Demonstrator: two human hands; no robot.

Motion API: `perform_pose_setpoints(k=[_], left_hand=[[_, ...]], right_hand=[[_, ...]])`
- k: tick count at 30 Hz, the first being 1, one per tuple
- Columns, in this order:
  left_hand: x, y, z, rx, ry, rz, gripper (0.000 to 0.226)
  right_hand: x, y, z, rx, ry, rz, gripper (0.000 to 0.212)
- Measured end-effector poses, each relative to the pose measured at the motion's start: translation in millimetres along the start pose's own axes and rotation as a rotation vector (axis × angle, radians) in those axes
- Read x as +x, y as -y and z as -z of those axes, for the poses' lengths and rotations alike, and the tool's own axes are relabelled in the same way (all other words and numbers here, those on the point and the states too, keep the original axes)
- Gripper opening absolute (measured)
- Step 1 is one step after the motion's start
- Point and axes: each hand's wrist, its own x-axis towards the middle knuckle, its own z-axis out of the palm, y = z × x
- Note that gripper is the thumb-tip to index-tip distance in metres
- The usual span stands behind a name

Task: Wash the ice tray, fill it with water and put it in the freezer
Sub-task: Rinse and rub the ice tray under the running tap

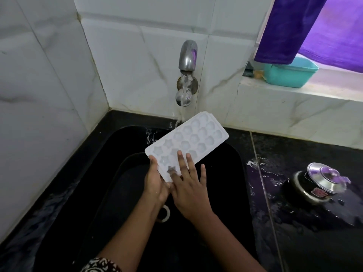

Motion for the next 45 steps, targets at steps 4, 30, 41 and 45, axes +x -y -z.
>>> perform_pose_setpoints(k=[4, 30, 41, 45], left_hand=[[-10.7, 8.6, -4.4, -0.011, 0.014, 0.007, 0.067], [-33.3, -35.5, 12.3, 0.203, -0.159, 0.007, 0.071], [-42.9, -15.5, -25.6, -0.123, -0.180, -0.342, 0.056], [-29.7, -18.8, -12.1, -0.146, -0.272, -0.186, 0.067]], right_hand=[[9.1, -9.7, 19.8, 0.349, 0.230, -0.077, 0.055], [61.6, -49.5, -4.1, 0.255, 0.228, -0.152, 0.073], [47.5, 84.8, 9.2, 0.532, 0.431, -0.021, 0.070], [50.2, 34.7, 9.8, 0.303, 0.325, 0.032, 0.076]])
